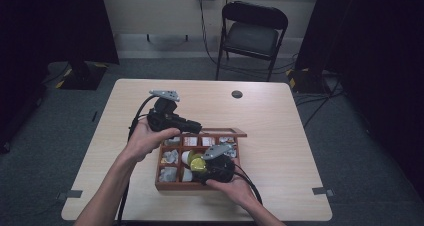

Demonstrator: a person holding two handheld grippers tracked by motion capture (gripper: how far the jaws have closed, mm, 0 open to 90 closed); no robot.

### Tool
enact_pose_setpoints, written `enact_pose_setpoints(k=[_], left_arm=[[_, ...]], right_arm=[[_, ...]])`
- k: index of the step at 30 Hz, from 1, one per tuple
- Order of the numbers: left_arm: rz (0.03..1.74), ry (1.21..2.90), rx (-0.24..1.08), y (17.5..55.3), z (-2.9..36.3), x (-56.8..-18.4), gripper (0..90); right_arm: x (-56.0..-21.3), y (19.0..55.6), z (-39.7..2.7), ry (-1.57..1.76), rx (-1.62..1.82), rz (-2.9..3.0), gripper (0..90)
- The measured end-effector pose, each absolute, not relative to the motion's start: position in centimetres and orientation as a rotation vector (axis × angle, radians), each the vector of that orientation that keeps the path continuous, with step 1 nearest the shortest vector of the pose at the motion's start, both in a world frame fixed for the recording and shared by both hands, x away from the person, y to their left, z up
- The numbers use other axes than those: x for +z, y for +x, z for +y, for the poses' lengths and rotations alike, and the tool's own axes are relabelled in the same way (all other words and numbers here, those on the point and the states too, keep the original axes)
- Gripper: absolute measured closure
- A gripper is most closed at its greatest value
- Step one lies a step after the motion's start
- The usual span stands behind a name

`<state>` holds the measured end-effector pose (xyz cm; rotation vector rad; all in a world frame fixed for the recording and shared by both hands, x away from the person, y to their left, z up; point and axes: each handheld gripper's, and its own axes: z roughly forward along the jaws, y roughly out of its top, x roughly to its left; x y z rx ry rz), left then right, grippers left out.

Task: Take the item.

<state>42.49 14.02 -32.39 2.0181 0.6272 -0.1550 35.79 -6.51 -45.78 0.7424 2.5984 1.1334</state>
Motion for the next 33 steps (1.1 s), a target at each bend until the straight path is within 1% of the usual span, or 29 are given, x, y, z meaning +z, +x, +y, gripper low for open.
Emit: enact_pose_setpoints(k=[19,33], left_arm=[[0.628,2.019,-0.158,42.4,14.0,-32.4,81.7],[0.627,2.02,-0.16,42.5,14.0,-32.4,81.7]], right_arm=[[-44.3,35.0,-8.0,0.777,1.239,2.542,37.0],[-43.4,34.3,-10.0,0.788,1.29,2.504,37.0]])
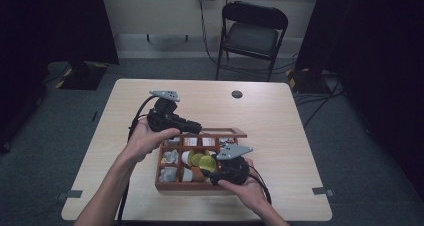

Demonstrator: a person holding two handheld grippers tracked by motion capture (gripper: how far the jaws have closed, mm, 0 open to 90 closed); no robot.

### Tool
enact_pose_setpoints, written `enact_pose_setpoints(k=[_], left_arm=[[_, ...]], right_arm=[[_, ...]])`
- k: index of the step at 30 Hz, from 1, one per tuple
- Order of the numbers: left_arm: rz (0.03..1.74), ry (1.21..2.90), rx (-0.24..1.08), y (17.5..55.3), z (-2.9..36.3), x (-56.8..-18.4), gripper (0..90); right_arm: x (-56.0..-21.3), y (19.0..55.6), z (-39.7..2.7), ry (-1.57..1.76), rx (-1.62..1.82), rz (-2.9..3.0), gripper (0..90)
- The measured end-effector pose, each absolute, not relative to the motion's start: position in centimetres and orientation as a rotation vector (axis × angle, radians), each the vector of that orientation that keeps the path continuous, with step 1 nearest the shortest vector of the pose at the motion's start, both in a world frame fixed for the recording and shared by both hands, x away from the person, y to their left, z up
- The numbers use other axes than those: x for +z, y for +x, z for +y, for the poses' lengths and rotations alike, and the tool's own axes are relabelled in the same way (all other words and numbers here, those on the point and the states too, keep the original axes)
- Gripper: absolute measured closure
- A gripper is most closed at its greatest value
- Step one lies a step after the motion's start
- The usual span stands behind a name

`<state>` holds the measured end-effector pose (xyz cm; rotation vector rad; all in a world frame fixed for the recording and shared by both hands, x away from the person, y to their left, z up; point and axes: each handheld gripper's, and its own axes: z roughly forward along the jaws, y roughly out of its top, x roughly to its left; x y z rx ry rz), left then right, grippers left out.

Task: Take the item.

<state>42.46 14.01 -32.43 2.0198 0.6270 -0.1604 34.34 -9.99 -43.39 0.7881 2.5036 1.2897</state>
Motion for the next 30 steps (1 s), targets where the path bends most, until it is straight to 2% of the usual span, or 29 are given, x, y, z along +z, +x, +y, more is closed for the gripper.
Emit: enact_pose_setpoints(k=[30], left_arm=[[0.618,2.031,-0.151,42.2,13.9,-32.5,81.7]], right_arm=[[-42.4,35.2,-15.2,0.935,1.38,2.361,37.0]])
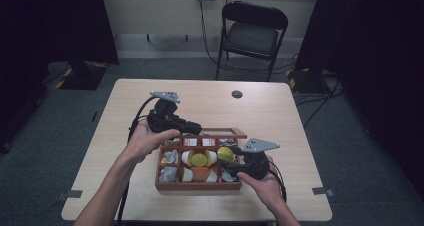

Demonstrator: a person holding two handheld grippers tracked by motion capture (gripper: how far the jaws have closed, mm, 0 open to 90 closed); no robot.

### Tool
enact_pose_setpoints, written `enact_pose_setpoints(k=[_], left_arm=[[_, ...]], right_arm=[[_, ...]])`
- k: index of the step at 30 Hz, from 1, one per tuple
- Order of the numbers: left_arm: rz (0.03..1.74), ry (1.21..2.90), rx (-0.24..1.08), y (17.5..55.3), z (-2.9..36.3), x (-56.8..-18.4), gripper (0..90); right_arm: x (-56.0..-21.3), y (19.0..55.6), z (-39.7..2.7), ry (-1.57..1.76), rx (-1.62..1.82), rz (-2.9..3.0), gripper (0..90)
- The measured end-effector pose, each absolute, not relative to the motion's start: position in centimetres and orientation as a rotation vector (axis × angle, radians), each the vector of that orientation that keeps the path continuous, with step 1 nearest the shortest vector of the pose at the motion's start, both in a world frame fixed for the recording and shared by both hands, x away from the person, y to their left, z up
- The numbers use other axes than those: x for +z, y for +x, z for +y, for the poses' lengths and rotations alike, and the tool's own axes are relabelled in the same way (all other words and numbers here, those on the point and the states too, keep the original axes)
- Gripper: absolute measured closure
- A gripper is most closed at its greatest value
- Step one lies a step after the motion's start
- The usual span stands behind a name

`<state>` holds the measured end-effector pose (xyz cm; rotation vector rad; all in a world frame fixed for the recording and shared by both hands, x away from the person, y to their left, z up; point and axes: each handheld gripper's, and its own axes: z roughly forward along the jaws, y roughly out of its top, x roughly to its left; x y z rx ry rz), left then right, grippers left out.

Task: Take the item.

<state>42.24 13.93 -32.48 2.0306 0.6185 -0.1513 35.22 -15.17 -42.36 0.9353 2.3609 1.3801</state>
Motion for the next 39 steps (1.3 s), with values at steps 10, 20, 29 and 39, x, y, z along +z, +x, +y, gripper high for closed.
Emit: enact_pose_setpoints(k=[10,20,29,39], left_arm=[[0.614,2.038,-0.153,42.2,13.9,-32.5,81.7],[0.613,2.039,-0.155,42.2,13.9,-32.5,81.8],[0.611,2.045,-0.155,42.2,13.9,-32.5,81.7],[0.613,2.045,-0.156,42.2,13.9,-32.5,81.8]], right_arm=[[-41.8,35.9,-16.9,0.969,1.381,2.319,37.0],[-41.4,36.7,-18.8,1.013,1.365,2.274,37.0],[-42.0,37.9,-20.4,1.066,1.329,2.253,37.0],[-43.1,40.3,-21.4,1.13,1.238,2.256,37.0]])
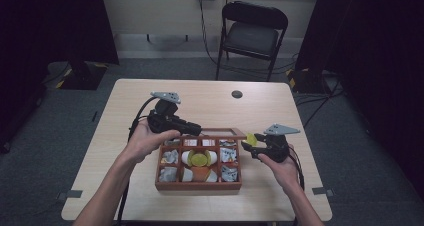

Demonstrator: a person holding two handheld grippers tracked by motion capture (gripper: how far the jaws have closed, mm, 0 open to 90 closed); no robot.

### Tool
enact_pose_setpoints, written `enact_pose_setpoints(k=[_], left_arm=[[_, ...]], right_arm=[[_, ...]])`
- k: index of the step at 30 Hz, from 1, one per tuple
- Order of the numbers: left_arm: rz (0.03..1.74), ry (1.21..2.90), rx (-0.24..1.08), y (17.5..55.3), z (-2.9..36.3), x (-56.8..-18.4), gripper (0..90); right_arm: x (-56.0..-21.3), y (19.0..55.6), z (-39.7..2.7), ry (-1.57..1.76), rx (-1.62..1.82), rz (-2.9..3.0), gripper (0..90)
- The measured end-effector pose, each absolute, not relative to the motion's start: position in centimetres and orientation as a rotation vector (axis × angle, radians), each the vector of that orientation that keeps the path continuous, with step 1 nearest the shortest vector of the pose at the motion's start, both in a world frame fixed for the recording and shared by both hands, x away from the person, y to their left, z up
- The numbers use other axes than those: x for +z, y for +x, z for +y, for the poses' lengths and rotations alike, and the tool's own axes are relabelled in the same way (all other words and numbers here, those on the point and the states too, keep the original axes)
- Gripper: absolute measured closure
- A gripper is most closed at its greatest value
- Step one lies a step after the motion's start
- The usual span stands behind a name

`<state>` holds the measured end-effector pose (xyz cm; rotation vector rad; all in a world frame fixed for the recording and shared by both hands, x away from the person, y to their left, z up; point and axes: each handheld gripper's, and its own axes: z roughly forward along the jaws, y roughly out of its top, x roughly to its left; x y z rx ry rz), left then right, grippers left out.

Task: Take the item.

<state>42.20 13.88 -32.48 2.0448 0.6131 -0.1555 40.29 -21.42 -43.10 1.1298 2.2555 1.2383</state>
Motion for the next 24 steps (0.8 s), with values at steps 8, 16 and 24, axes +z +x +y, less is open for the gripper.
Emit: enact_pose_setpoints(k=[8,16,24], left_arm=[[0.614,2.042,-0.154,42.2,13.9,-32.5,81.8],[0.609,2.044,-0.159,42.2,13.9,-32.5,81.8],[0.607,2.046,-0.159,42.2,13.9,-32.6,81.8]], right_arm=[[-44.1,42.5,-22.2,1.187,1.185,2.23,37.0],[-46.0,44.6,-22.8,1.266,1.112,2.217,37.0],[-47.7,45.4,-22.5,1.321,1.066,2.226,37.0]])
